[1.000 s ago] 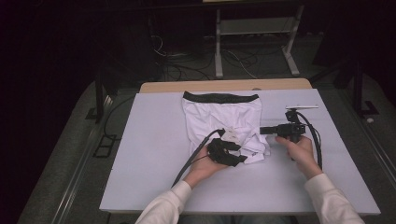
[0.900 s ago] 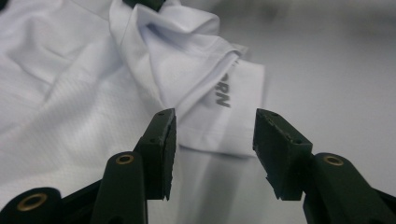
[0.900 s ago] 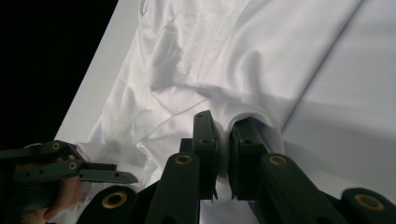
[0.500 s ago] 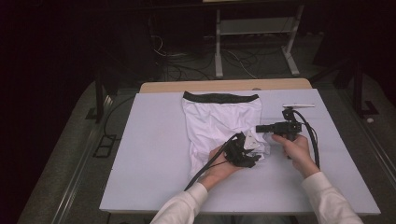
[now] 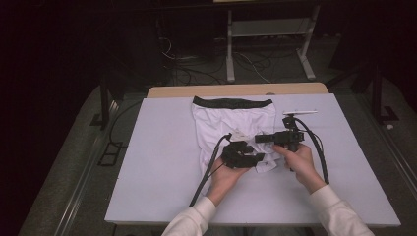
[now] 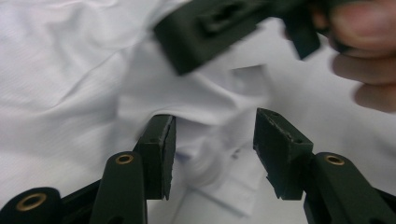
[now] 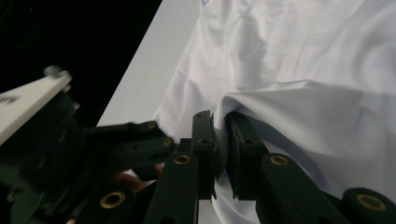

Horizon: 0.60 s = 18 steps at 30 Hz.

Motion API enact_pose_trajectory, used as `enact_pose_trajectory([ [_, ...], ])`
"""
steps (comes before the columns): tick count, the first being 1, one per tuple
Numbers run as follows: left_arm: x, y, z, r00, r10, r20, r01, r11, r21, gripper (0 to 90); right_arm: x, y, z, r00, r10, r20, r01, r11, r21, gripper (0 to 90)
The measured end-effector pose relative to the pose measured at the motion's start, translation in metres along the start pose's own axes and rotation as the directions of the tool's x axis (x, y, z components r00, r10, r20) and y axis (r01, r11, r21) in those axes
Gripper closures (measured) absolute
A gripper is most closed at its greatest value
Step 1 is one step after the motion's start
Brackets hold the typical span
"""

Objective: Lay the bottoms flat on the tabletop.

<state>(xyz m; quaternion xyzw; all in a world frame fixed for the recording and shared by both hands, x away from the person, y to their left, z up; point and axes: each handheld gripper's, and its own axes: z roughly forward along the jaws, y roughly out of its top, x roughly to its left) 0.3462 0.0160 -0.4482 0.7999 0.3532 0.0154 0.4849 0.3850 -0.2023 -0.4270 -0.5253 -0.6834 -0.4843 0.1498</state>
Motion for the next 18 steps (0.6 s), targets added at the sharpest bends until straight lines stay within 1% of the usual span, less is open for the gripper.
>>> enact_pose_trajectory([
  [1, 0.004, -0.001, -0.001, 0.999, -0.037, 0.026, 0.037, 0.9993, -0.01, 48.6, 0.002, -0.001, 0.002, 1.0, -0.005, 0.0, 0.005, 1.0, 0.002, 80.4],
  [2, 0.006, -0.002, 0.0, 0.9965, -0.067, 0.05, 0.068, 0.9976, -0.014, 48.5, 0.004, -0.002, 0.003, 1.0, -0.006, -0.001, 0.006, 1.0, 0.008, 80.3],
  [3, 0.007, -0.002, 0.0, 0.9956, -0.075, 0.056, 0.076, 0.997, -0.015, 48.6, 0.006, -0.003, 0.005, 1.0, -0.008, -0.001, 0.008, 1.0, 0.01, 80.3],
  [4, 0.006, -0.003, 0.0, 0.9961, -0.07, 0.053, 0.071, 0.9973, -0.015, 49.5, 0.007, -0.004, 0.007, 0.9999, -0.012, 0.0, 0.012, 1.0, 0.017, 80.3],
  [6, 0.005, -0.002, 0.0, 0.9974, -0.057, 0.044, 0.058, 0.9982, -0.014, 61.0, 0.01, -0.006, 0.012, 0.9999, -0.015, -0.002, 0.015, 1.0, 0.026, 80.0],
  [7, 0.005, -0.002, 0.0, 0.9975, -0.061, 0.037, 0.061, 0.9981, -0.009, 67.0, 0.011, -0.007, 0.013, 0.9998, -0.018, -0.002, 0.018, 0.999, 0.036, 79.9],
  [8, 0.006, -0.003, 0.0, 0.9967, -0.07, 0.041, 0.07, 0.9975, -0.003, 74.3, 0.012, -0.008, 0.015, 0.9997, -0.023, 0.001, 0.023, 0.999, 0.036, 79.8],
  [9, 0.008, -0.003, 0.0, 0.9956, -0.082, 0.046, 0.081, 0.9967, 0.007, 79.3, 0.012, -0.009, 0.015, 0.9997, -0.026, 0.002, 0.026, 0.999, 0.036, 79.0],
  [10, 0.009, -0.003, -0.001, 0.9949, -0.086, 0.052, 0.086, 0.9963, 0.01, 81.9, 0.013, -0.009, 0.015, 0.9995, -0.03, 0.0, 0.03, 0.999, 0.042, 78.4],
  [12, 0.011, -0.002, -0.002, 0.9947, -0.086, 0.056, 0.085, 0.9961, 0.022, 83.6, 0.012, -0.009, 0.015, 0.9995, -0.033, -0.004, 0.033, 0.998, 0.046, 75.9],
  [14, 0.01, -0.002, -0.004, 0.9955, -0.082, 0.049, 0.08, 0.9963, 0.03, 83.9, 0.012, -0.008, 0.014, 0.9995, -0.032, -0.003, 0.032, 0.998, 0.047, 71.8],
  [16, 0.009, 0.0, -0.007, 0.9965, -0.071, 0.044, 0.069, 0.9969, 0.039, 83.9, 0.012, -0.007, 0.01, 0.9992, -0.039, 0.006, 0.038, 0.999, 0.037, 68.4],
  [18, 0.01, 0.002, -0.012, 0.997, -0.068, 0.038, 0.066, 0.997, 0.04, 83.9, 0.012, -0.006, 0.005, 0.9984, -0.054, 0.015, 0.054, 0.998, 0.023, 64.2],
])
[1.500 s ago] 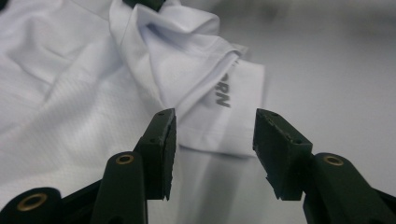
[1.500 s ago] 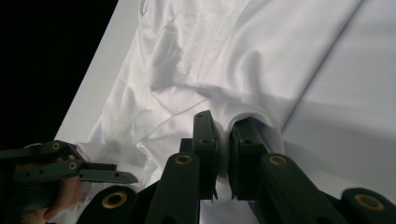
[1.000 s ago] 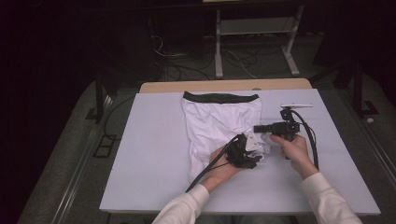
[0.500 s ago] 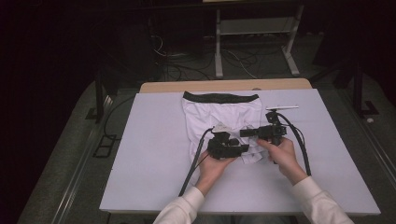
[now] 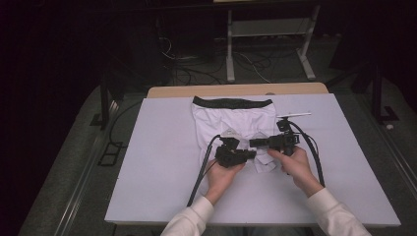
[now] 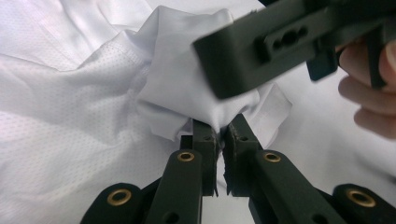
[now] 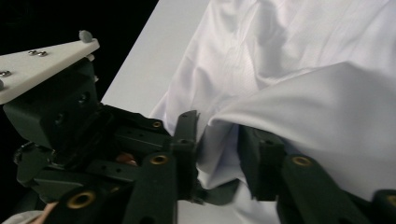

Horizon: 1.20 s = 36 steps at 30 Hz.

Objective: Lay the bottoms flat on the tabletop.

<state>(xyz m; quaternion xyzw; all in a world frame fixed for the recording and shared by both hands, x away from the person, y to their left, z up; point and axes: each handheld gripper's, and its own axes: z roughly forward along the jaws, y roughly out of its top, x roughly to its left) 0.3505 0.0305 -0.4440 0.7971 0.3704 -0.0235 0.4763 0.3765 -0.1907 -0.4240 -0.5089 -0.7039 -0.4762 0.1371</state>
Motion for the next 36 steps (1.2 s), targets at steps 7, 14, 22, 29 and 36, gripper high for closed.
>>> enact_pose_trajectory([
  [7, 0.006, 0.008, -0.016, 0.9993, 0.023, -0.03, -0.023, 0.9993, 0.03, 83.7, 0.003, 0.0, -0.021, 0.9946, -0.066, 0.08, 0.07, 0.996, -0.047, 55.0],
  [14, 0.025, 0.003, -0.034, 0.9981, 0.049, -0.037, -0.047, 0.9975, 0.053, 83.5, -0.005, -0.009, -0.034, 0.9925, -0.043, 0.114, 0.051, 0.996, -0.072, 50.0],
  [22, 0.047, -0.008, -0.051, 1.0, 0.003, 0.007, -0.004, 0.9991, 0.041, 83.5, -0.007, -0.025, -0.028, 0.9902, -0.029, 0.137, 0.034, 0.999, -0.035, 49.4],
  [29, 0.057, -0.012, -0.056, 0.9998, -0.019, 0.005, 0.018, 0.9988, 0.046, 83.4, -0.005, -0.037, -0.012, 0.9946, -0.016, 0.102, 0.015, 1.0, 0.015, 49.6],
  [36, 0.063, -0.015, -0.055, 0.9988, -0.049, 0.001, 0.049, 0.9973, 0.055, 83.3, 0.003, -0.042, 0.003, 0.9964, -0.058, 0.061, 0.053, 0.996, 0.074, 47.8],
])
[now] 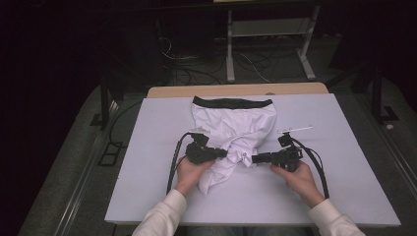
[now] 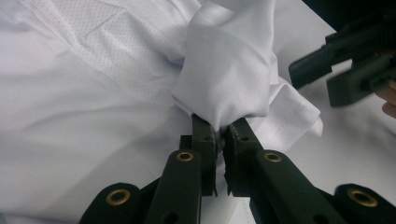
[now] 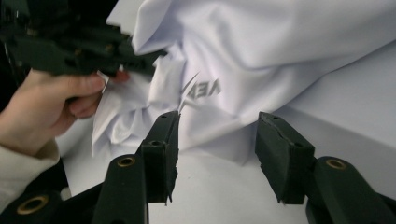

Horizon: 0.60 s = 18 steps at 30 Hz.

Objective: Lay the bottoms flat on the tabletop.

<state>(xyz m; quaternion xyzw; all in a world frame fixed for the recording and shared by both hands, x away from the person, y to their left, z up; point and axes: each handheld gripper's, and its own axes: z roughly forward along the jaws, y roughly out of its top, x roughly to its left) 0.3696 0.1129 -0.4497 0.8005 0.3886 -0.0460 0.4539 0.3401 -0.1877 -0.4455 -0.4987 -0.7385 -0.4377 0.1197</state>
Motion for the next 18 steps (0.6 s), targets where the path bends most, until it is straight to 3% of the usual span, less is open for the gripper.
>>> enact_pose_trajectory([
  [5, 0.006, -0.001, 0.002, 0.9995, -0.031, 0.0, 0.031, 0.9995, 0.011, 83.1, 0.009, -0.004, 0.008, 0.9942, -0.101, 0.036, 0.099, 0.993, 0.066, 41.8],
  [12, 0.012, -0.001, 0.005, 0.9977, -0.066, 0.012, 0.066, 0.9978, 0.003, 83.1, 0.012, -0.005, 0.016, 0.9747, -0.206, 0.087, 0.195, 0.973, 0.122, 43.0],
  [14, 0.013, -0.001, 0.006, 0.9974, -0.07, 0.016, 0.07, 0.9976, 0.004, 83.1, 0.011, -0.003, 0.022, 0.9697, -0.218, 0.111, 0.204, 0.971, 0.123, 51.7],
  [16, 0.013, 0.0, 0.006, 0.9975, -0.069, 0.017, 0.069, 0.9976, 0.005, 83.1, 0.009, 0.0, 0.025, 0.9696, -0.217, 0.113, 0.203, 0.972, 0.12, 68.9],
  [18, 0.013, 0.0, 0.006, 0.9972, -0.071, 0.022, 0.071, 0.9975, -0.002, 83.1, 0.005, 0.003, 0.026, 0.9811, -0.177, 0.079, 0.168, 0.98, 0.106, 84.7],
])
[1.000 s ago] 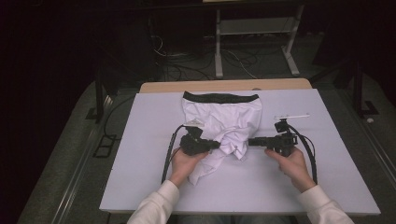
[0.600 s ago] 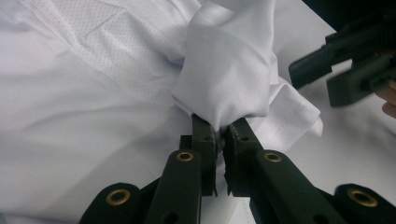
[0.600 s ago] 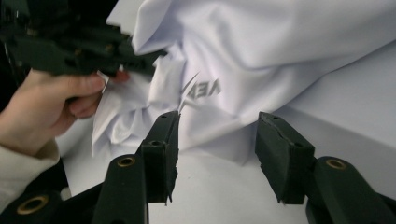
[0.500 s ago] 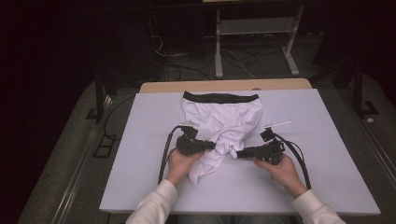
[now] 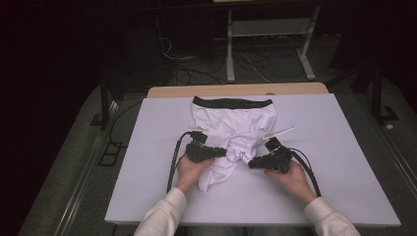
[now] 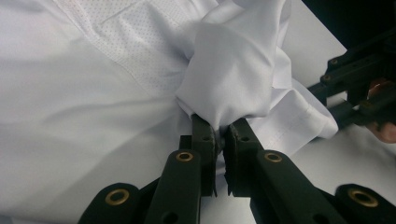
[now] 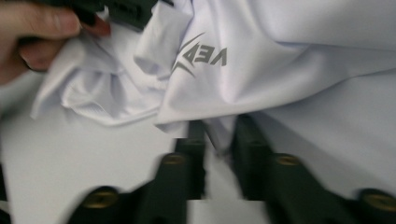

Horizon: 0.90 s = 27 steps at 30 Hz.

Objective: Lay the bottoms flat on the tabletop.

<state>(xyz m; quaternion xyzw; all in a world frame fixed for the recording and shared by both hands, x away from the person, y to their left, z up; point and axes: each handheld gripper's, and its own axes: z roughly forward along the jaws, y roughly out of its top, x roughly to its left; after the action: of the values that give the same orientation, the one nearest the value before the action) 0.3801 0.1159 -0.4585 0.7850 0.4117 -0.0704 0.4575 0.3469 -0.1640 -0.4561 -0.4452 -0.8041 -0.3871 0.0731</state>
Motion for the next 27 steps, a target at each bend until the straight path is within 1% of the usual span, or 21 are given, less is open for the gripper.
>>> enact_pose_trajectory([
  [2, 0.0, 0.001, -0.001, 1.0, -0.006, 0.005, 0.006, 1.0, -0.002, 82.9, -0.005, 0.001, -0.003, 0.9966, 0.054, -0.062, -0.055, 0.998, -0.011, 86.3],
  [3, 0.0, 0.001, -0.002, 0.9999, -0.007, 0.012, 0.007, 1.0, -0.006, 82.9, -0.007, 0.001, -0.006, 0.994, 0.068, -0.086, -0.069, 0.998, -0.012, 86.4],
  [5, -0.001, 0.002, -0.003, 0.9998, -0.008, 0.02, 0.009, 0.9999, -0.013, 82.3, -0.008, 0.0, -0.015, 0.9899, 0.083, -0.115, -0.086, 0.996, -0.016, 86.6],
  [6, -0.001, 0.002, -0.004, 0.9997, -0.007, 0.023, 0.007, 0.9999, -0.015, 81.8, -0.008, -0.001, -0.02, 0.9889, 0.081, -0.124, -0.085, 0.996, -0.023, 86.6],
  [8, -0.002, 0.003, -0.006, 0.9996, -0.007, 0.029, 0.008, 0.9997, -0.025, 78.4, -0.008, -0.003, -0.032, 0.985, 0.088, -0.149, -0.095, 0.995, -0.038, 86.6],
  [12, -0.006, 0.006, -0.016, 0.9994, 0.0, 0.034, 0.002, 0.9981, -0.061, 71.0, -0.018, -0.007, -0.051, 0.9786, 0.125, -0.164, -0.138, 0.988, -0.074, 86.6],
  [13, -0.009, 0.007, -0.02, 0.9996, 0.012, 0.027, -0.01, 0.9972, -0.075, 68.2, -0.021, -0.007, -0.054, 0.9769, 0.135, -0.166, -0.15, 0.985, -0.081, 86.6],
  [15, -0.014, 0.009, -0.027, 0.9993, 0.034, 0.017, -0.032, 0.9959, -0.085, 63.9, -0.027, -0.008, -0.058, 0.974, 0.152, -0.168, -0.17, 0.981, -0.096, 86.6],
  [17, -0.023, 0.008, -0.031, 0.9986, 0.049, 0.022, -0.047, 0.9949, -0.089, 61.6, -0.031, -0.008, -0.059, 0.9704, 0.166, -0.176, -0.185, 0.978, -0.1, 86.6],
  [18, -0.026, 0.007, -0.032, 0.9984, 0.05, 0.026, -0.047, 0.995, -0.089, 60.0, -0.033, -0.008, -0.058, 0.9702, 0.17, -0.173, -0.189, 0.977, -0.1, 86.6],
  [21, -0.035, 0.004, -0.028, 0.9972, 0.064, 0.04, -0.061, 0.9963, -0.061, 57.7, -0.034, -0.008, -0.057, 0.9713, 0.168, -0.168, -0.186, 0.978, -0.095, 86.6],
  [23, -0.041, 0.002, -0.021, 0.9967, 0.07, 0.042, -0.069, 0.9972, -0.03, 56.8, -0.033, -0.008, -0.056, 0.9713, 0.168, -0.168, -0.186, 0.978, -0.096, 86.6],
  [27, -0.053, -0.003, -0.008, 0.9961, 0.081, 0.036, -0.082, 0.9963, 0.025, 55.2, -0.033, -0.008, -0.056, 0.9709, 0.171, -0.168, -0.189, 0.977, -0.096, 86.5],
])
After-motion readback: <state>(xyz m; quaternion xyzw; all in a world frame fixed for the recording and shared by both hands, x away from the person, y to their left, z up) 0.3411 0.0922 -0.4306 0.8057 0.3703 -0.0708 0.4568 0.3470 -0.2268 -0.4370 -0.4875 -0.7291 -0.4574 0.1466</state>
